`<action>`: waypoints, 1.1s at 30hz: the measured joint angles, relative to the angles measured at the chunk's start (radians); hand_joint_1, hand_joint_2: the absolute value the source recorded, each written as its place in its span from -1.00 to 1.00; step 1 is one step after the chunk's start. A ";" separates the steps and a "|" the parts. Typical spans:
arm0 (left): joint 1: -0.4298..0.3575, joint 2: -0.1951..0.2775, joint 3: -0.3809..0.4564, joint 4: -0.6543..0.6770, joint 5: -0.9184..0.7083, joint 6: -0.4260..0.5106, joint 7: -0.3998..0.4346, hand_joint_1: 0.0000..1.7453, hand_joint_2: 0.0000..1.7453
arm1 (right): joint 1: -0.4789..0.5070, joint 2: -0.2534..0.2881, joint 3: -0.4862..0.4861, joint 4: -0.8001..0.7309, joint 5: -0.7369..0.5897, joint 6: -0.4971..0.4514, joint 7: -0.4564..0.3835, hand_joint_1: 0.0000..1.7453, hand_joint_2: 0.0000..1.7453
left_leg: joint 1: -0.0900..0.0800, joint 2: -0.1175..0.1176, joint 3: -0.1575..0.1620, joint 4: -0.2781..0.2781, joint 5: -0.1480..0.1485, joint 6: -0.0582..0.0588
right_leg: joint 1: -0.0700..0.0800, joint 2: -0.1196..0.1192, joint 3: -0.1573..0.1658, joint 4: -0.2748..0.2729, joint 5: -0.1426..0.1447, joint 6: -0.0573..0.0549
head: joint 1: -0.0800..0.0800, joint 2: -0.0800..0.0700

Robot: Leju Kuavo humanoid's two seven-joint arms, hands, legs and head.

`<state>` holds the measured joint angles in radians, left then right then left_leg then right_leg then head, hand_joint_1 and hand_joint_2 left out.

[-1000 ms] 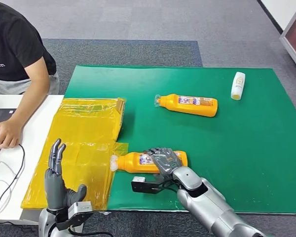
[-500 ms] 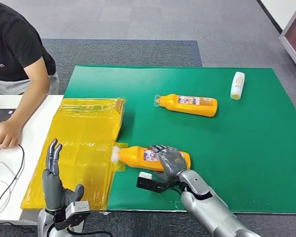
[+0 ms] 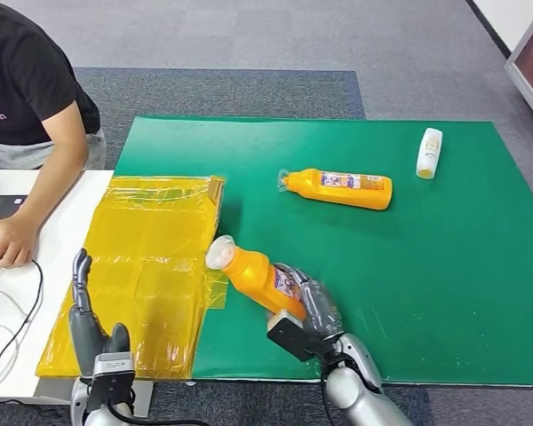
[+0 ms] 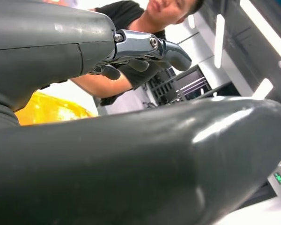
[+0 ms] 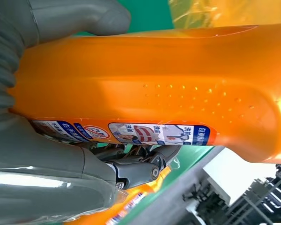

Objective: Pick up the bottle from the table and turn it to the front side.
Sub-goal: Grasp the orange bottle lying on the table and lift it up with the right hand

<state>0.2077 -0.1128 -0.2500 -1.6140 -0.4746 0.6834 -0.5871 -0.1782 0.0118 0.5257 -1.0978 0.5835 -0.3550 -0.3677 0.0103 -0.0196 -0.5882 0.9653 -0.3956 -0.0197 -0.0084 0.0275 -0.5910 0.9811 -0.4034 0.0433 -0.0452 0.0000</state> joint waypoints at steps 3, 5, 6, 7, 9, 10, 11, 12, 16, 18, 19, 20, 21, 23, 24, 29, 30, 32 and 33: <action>-0.003 0.008 -0.017 -0.004 0.077 -0.031 0.022 -1.00 -1.00 | 0.029 0.008 -0.017 -0.029 -0.045 0.017 -0.026 0.71 1.00 | 0.000 0.000 -0.001 0.000 0.000 0.000 | 0.000 0.000 -0.001 0.000 0.000 0.000 | 0.000 0.000; -0.006 0.012 -0.026 -0.004 0.123 -0.064 0.038 -1.00 -1.00 | 0.043 0.011 -0.022 -0.045 -0.055 0.019 -0.038 0.71 1.00 | 0.000 0.000 -0.002 0.000 0.000 0.000 | 0.000 0.000 -0.002 0.000 0.000 0.000 | 0.000 0.000; -0.010 0.014 -0.031 -0.004 0.151 -0.088 0.046 -1.00 -1.00 | 0.050 0.012 -0.022 -0.053 -0.058 0.017 -0.045 0.71 1.00 | 0.000 0.000 -0.003 0.000 0.000 0.000 | 0.000 0.000 -0.003 0.000 0.000 0.000 | 0.000 0.000; -0.014 0.016 -0.037 -0.004 0.183 -0.117 0.055 -1.00 -1.00 | 0.056 0.012 -0.023 -0.062 -0.062 0.014 -0.054 0.74 1.00 | 0.000 0.000 -0.004 0.000 0.000 0.000 | 0.000 0.000 -0.004 0.000 0.000 0.000 | 0.000 0.000; -0.025 0.018 -0.048 -0.004 0.244 -0.174 0.070 -1.00 -1.00 | 0.067 0.013 -0.023 -0.079 -0.071 0.006 -0.073 0.66 1.00 | 0.000 0.000 -0.005 0.000 0.000 0.000 | 0.000 0.000 -0.005 0.000 0.000 0.000 | 0.000 0.000; -0.031 0.019 -0.053 -0.004 0.263 -0.195 0.075 -1.00 -1.00 | 0.070 0.013 -0.023 -0.087 -0.074 0.002 -0.080 0.55 1.00 | 0.000 0.000 -0.005 0.000 0.000 0.000 | 0.000 0.000 -0.005 0.000 0.000 0.000 | 0.000 0.000; -0.038 0.020 -0.057 -0.004 0.272 -0.208 0.078 -1.00 -1.00 | 0.072 0.014 -0.023 -0.094 -0.076 -0.003 -0.085 0.38 1.00 | 0.000 0.000 -0.006 0.000 0.000 0.000 | 0.000 0.000 -0.005 0.000 0.000 0.000 | 0.000 0.000; -0.046 0.021 -0.062 -0.004 0.277 -0.219 0.081 -1.00 -1.00 | 0.073 0.014 -0.023 -0.102 -0.078 -0.008 -0.090 0.26 1.00 | 0.000 0.000 -0.006 0.000 0.000 0.000 | 0.000 0.000 -0.005 0.000 0.000 0.000 | 0.000 0.000; -0.079 0.023 -0.081 -0.004 0.286 -0.267 0.085 -1.00 -1.00 | 0.069 0.017 -0.020 -0.129 -0.083 -0.016 -0.099 0.65 1.00 | 0.000 0.000 -0.006 0.000 0.000 0.000 | 0.000 0.000 -0.006 0.000 0.000 0.000 | 0.000 0.000; -0.094 0.025 -0.094 -0.004 0.289 -0.295 0.086 -1.00 -1.00 | 0.063 0.018 -0.019 -0.137 -0.083 -0.021 -0.099 0.97 1.00 | 0.000 0.000 -0.006 0.000 0.000 0.000 | 0.000 0.000 -0.006 0.000 0.000 0.000 | 0.000 0.000; -0.101 0.026 -0.100 -0.004 0.292 -0.308 0.086 -1.00 -1.00 | 0.060 0.018 -0.018 -0.140 -0.084 -0.023 -0.098 1.00 1.00 | 0.000 0.000 -0.006 0.000 0.000 0.000 | 0.000 0.000 -0.006 0.000 0.000 0.000 | 0.000 0.000; -0.108 0.028 -0.107 -0.004 0.294 -0.320 0.086 -1.00 -1.00 | 0.056 0.018 -0.018 -0.141 -0.086 -0.025 -0.098 1.00 1.00 | 0.000 0.000 -0.006 0.000 0.000 0.000 | 0.000 0.000 -0.006 0.000 0.000 0.000 | 0.000 0.000; -0.115 0.029 -0.115 -0.004 0.297 -0.330 0.086 -1.00 -1.00 | 0.052 0.018 -0.018 -0.142 -0.089 -0.028 -0.098 1.00 1.00 | 0.000 0.000 -0.006 0.000 0.000 0.000 | 0.000 0.000 -0.006 0.000 0.000 0.000 | 0.000 0.000; -0.125 0.032 -0.132 -0.004 0.299 -0.347 0.087 -1.00 -1.00 | 0.047 0.018 -0.018 -0.142 -0.097 -0.032 -0.097 1.00 1.00 | 0.000 0.000 -0.007 0.000 0.000 0.000 | 0.000 0.000 -0.006 0.000 0.000 0.000 | 0.000 0.000; -0.130 0.034 -0.141 -0.004 0.299 -0.354 0.088 -1.00 -1.00 | 0.045 0.018 -0.018 -0.142 -0.101 -0.033 -0.097 1.00 1.00 | 0.000 0.000 -0.007 0.000 0.000 0.000 | 0.000 0.000 -0.006 0.000 0.000 0.000 | 0.000 0.000; -0.148 0.047 -0.182 -0.004 0.300 -0.380 0.094 -1.00 -1.00 | 0.035 0.019 -0.018 -0.134 -0.119 -0.037 -0.097 0.93 1.00 | 0.000 0.000 -0.007 0.000 0.000 0.000 | 0.000 0.000 -0.006 0.000 0.000 0.000 | 0.000 0.000; -0.150 0.050 -0.190 -0.004 0.300 -0.383 0.097 -1.00 -1.00 | 0.032 0.019 -0.018 -0.131 -0.122 -0.038 -0.097 0.92 1.00 | 0.000 0.000 -0.007 0.000 0.000 0.000 | 0.000 0.000 -0.006 0.000 0.000 0.000 | 0.000 0.000; -0.155 0.055 -0.201 -0.004 0.304 -0.390 0.104 -1.00 -1.00 | 0.027 0.021 -0.018 -0.123 -0.126 -0.040 -0.099 0.95 1.00 | 0.000 0.000 -0.007 0.000 0.000 0.000 | 0.000 0.000 -0.007 0.000 0.000 0.000 | 0.000 0.000; -0.157 0.058 -0.206 -0.004 0.308 -0.396 0.109 -1.00 -1.00 | 0.025 0.023 -0.018 -0.120 -0.128 -0.042 -0.101 0.98 1.00 | 0.000 0.000 -0.007 0.000 0.000 0.000 | 0.000 0.000 -0.007 0.000 0.000 0.000 | 0.000 0.000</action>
<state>0.0506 -0.0549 -0.4560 -1.6178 -0.1665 0.2878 -0.4786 -0.1536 0.0345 0.5080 -1.2176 0.4551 -0.3966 -0.4683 0.0103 -0.0196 -0.5956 0.9654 -0.3954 -0.0198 -0.0085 0.0274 -0.5978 0.9814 -0.4033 0.0434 -0.0453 0.0000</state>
